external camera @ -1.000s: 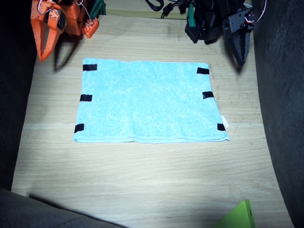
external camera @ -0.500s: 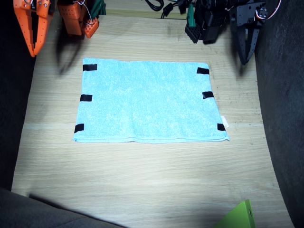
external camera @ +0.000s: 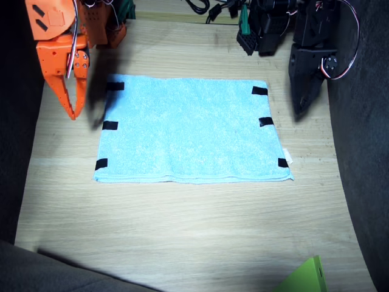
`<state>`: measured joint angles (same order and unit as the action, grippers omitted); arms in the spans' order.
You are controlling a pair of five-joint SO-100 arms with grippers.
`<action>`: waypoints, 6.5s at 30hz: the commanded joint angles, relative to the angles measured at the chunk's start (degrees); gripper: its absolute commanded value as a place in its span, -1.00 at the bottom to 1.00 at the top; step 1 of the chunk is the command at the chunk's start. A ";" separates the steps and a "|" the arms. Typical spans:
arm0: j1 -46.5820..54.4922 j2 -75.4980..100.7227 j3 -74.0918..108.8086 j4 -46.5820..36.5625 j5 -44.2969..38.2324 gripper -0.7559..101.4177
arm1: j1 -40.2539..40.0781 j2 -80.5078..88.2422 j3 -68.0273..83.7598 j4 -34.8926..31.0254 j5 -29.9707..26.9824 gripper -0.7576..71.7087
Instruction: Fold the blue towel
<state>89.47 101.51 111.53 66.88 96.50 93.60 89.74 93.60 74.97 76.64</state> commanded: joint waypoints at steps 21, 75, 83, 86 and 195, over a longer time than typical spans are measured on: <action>-8.17 7.65 12.22 0.88 1.49 -0.99 | 5.45 0.18 9.40 -5.45 -4.48 -0.98; -12.30 -10.90 -3.69 16.52 0.79 -0.66 | 7.91 -3.78 13.71 -1.23 -8.00 -0.51; -11.95 -11.16 -2.02 15.91 1.14 -0.66 | 7.21 -3.96 13.89 -1.49 -8.61 -0.50; -11.34 -11.07 -1.41 15.82 1.58 -0.66 | 7.21 -4.13 13.89 -1.32 -8.70 -0.50; -24.35 -17.58 -26.28 36.39 0.79 -0.99 | 23.38 -5.27 -8.70 17.93 -2.55 -0.98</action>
<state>66.01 84.02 87.71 102.22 97.21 114.96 84.64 88.77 90.62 72.42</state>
